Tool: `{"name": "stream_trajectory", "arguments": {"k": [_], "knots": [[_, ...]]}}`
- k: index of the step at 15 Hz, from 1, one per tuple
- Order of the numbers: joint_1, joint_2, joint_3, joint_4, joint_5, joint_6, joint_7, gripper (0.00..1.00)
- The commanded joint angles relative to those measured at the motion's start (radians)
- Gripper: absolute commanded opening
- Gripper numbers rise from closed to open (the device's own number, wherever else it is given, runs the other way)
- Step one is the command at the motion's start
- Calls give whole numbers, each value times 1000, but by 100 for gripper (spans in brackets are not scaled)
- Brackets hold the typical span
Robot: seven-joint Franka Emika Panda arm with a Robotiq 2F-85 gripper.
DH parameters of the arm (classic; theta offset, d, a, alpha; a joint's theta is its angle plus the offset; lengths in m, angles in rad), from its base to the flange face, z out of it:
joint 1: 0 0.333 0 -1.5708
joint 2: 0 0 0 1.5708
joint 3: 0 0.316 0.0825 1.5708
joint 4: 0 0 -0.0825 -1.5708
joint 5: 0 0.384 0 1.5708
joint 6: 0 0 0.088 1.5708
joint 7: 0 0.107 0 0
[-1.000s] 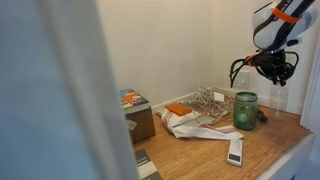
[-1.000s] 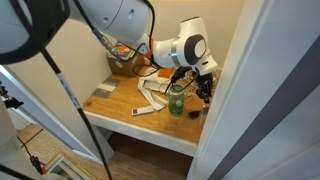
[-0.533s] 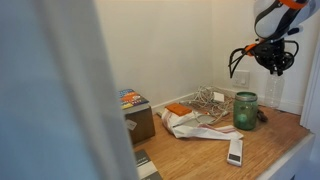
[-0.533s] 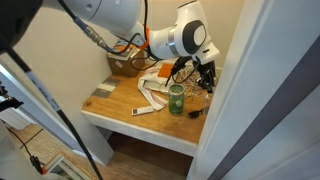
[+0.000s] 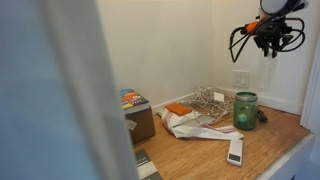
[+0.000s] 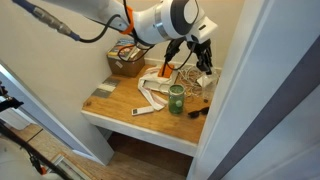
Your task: Move the clear bottle to the left
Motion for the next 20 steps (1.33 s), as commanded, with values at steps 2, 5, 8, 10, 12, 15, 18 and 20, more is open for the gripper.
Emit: {"name": "stream_trajectory", "arguments": {"k": [2, 5, 8, 10, 12, 15, 18, 20], "knots": [[-19, -137, 57, -124, 44, 78, -159, 8], [-25, -199, 81, -182, 51, 131, -236, 8], [-29, -251, 101, -242, 76, 212, -321, 8], [-28, -281, 115, -285, 113, 278, -391, 8], [-20, -309, 129, -326, 170, 339, -479, 8], [12, -353, 142, -391, 317, 414, -678, 8], [-16, -322, 184, -364, 390, 391, -738, 31], [29, -345, 171, -388, 465, 391, -820, 31]]}}
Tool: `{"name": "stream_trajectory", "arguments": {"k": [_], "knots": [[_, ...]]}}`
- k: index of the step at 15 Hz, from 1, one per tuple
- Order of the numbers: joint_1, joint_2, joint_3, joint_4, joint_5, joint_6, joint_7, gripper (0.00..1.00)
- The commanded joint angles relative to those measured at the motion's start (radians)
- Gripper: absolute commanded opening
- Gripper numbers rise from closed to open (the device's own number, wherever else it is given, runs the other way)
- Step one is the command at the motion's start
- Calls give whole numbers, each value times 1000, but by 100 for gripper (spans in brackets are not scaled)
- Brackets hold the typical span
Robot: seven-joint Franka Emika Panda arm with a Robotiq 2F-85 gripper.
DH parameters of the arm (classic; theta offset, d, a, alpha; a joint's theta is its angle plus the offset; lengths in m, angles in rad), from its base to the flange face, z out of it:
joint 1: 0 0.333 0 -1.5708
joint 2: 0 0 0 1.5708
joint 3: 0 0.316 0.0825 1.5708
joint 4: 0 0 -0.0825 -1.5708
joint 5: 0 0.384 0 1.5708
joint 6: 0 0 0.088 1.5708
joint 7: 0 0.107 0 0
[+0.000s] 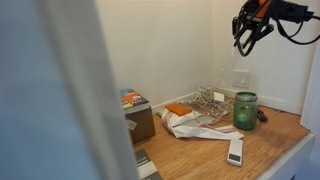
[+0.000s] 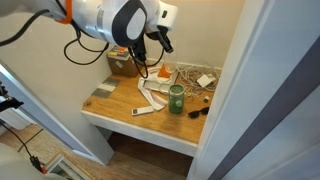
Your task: Move the clear bottle to the left
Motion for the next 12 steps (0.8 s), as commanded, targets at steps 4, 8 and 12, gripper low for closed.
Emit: {"name": "stream_trajectory", "arguments": {"k": [4, 8, 12], "knots": [[-53, -8, 53, -10, 52, 0, -47, 31], [-9, -24, 69, -4, 122, -35, -186, 8], [36, -43, 142, 11, 139, -130, -340, 8]]}}
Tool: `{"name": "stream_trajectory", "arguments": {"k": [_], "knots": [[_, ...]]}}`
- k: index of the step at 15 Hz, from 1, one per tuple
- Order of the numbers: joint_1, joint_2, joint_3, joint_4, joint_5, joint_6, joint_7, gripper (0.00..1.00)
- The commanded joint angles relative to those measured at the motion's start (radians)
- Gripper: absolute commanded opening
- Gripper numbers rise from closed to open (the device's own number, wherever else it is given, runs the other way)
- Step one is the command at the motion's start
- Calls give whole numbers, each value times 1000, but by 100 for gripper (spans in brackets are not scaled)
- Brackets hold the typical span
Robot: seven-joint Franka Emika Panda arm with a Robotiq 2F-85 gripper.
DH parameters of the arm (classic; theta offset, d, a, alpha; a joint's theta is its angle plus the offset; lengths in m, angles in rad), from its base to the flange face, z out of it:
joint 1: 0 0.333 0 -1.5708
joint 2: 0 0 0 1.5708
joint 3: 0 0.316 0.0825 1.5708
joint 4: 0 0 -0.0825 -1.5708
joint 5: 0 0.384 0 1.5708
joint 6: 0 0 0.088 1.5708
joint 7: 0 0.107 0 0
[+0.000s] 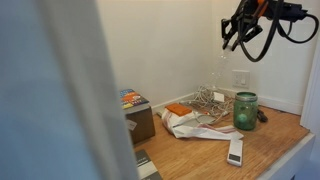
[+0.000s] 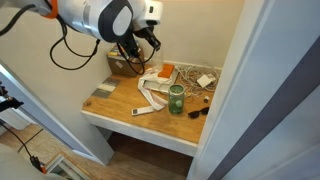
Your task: Move the clear bottle to the left
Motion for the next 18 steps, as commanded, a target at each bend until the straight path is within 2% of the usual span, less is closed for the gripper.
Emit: {"name": "stream_trajectory", "arguments": {"k": [1, 9, 14, 15, 18], "knots": [[38, -27, 57, 20, 42, -97, -143, 8], [153, 5, 126, 69, 51, -237, -436, 8], [213, 33, 156, 85, 53, -197, -608, 8], [186, 8, 169, 56, 19, -210, -534, 31], [199, 18, 172, 67, 21, -206, -567, 31]]}}
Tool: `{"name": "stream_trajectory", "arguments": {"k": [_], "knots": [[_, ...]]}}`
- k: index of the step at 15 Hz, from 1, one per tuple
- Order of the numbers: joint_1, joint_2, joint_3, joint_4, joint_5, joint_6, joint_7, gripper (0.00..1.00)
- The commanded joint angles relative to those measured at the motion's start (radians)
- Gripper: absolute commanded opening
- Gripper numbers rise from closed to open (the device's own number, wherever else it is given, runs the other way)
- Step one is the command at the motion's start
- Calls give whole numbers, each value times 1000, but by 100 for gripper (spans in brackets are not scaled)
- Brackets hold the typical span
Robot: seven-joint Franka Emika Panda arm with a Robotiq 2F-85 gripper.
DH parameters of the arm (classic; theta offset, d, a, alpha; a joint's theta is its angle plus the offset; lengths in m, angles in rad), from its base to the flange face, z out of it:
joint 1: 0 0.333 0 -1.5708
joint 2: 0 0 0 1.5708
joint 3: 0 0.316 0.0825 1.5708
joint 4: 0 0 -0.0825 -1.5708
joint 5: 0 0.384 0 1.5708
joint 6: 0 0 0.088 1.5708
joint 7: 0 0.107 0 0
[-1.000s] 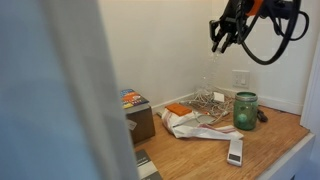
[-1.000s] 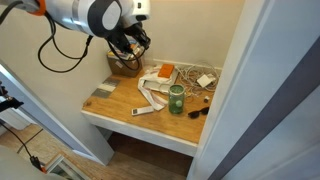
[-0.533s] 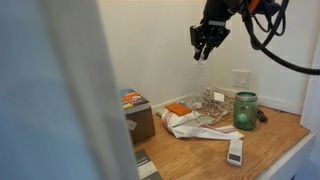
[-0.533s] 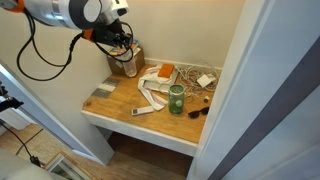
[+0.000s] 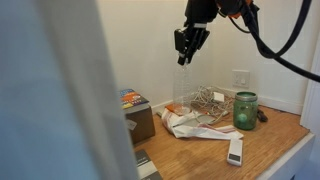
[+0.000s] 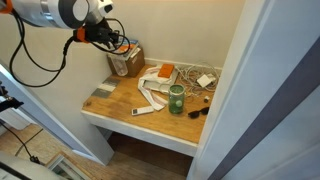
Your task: Move the clear bottle to the left
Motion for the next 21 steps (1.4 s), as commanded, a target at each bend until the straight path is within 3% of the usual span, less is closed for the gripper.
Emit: {"name": "stream_trajectory", "arguments": {"k": [1, 5, 6, 13, 21], "knots": [[-12, 1, 11, 3, 4, -1, -6, 31], [-12, 3, 11, 5, 4, -1, -11, 31], [-12, 3, 11, 5, 4, -1, -12, 8], [32, 132, 49, 105, 14, -6, -146, 8], [17, 308, 101, 206, -25, 35, -222, 8]]}}
